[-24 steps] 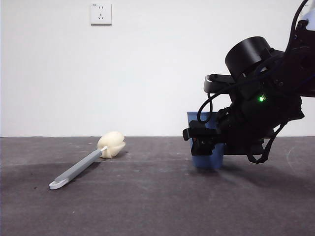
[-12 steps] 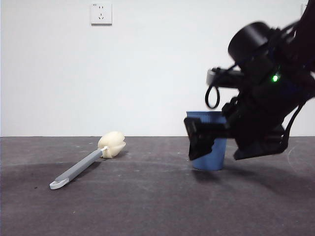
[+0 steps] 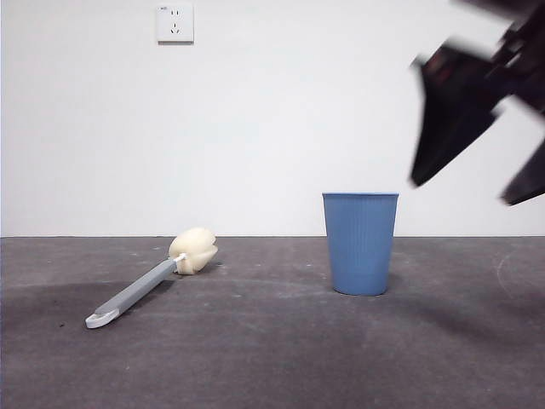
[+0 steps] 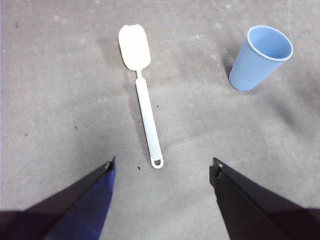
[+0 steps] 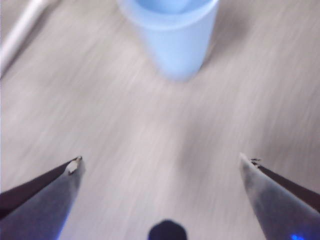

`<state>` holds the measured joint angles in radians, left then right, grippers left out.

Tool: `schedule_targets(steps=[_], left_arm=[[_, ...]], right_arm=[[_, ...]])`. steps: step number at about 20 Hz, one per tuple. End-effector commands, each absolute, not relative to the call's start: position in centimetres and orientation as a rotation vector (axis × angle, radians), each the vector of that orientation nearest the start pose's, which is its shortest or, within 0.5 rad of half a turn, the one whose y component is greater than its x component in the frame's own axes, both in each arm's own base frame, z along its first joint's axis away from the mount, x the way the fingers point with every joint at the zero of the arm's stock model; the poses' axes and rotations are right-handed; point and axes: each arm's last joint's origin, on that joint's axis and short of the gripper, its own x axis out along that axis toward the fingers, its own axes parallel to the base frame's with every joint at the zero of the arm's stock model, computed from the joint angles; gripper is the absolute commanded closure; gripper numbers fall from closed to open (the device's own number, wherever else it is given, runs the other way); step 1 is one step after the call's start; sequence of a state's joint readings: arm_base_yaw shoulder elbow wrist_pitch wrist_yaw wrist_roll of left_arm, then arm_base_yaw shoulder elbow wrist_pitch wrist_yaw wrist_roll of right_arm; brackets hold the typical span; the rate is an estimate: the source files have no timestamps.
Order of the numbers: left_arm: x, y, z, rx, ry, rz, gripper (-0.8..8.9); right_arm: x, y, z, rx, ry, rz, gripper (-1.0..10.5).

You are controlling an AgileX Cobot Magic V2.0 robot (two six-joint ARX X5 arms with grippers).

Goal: Pick up the cup brush,pick up the cup,insert the brush into the cup,clean the cup,put the cup brush back,put the cup back to the fixed position on the table

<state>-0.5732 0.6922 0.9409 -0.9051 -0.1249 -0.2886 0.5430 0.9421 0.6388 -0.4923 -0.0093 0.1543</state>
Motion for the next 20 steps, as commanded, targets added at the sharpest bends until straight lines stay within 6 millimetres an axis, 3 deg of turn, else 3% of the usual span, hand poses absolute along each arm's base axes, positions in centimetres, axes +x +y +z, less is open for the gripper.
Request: schedule_targets(steps=[1, 4, 9, 11, 12, 14, 20], left_arm=[[9.8, -6.0, 33.0, -0.001, 0.677, -0.355, 4.96], [9.7, -5.9, 32.8, 0.015, 0.711, -0.379, 4.99], [9.4, -6.0, 32.5, 0.029, 0.753, -0.437, 5.0], [9.3, -6.0, 32.5, 0.025, 0.76, -0.451, 5.06], [9.3, -6.0, 32.5, 0.026, 0.762, -0.451, 5.66], [9.3, -6.0, 32.4, 0.028, 0.767, -0.449, 8.42], [9.3, -6.0, 32.4, 0.031, 0.766, -0.449, 8.18]], right_arm=[[13.8, 8.7, 24.6, -0.024, 0.84, 0.555, 3.5], [11.7, 7.9, 26.8, 0.022, 0.862, 0.677, 3.5], [10.4, 7.3, 29.4, 0.001, 0.891, 0.726, 3.6], [10.3, 7.2, 29.8, -0.001, 0.89, 0.728, 5.1], [10.2, 7.1, 29.9, -0.002, 0.897, 0.727, 6.2], [10.1, 7.1, 29.8, -0.004, 0.908, 0.725, 9.5], [10.2, 7.1, 29.8, -0.017, 0.895, 0.73, 9.5]])
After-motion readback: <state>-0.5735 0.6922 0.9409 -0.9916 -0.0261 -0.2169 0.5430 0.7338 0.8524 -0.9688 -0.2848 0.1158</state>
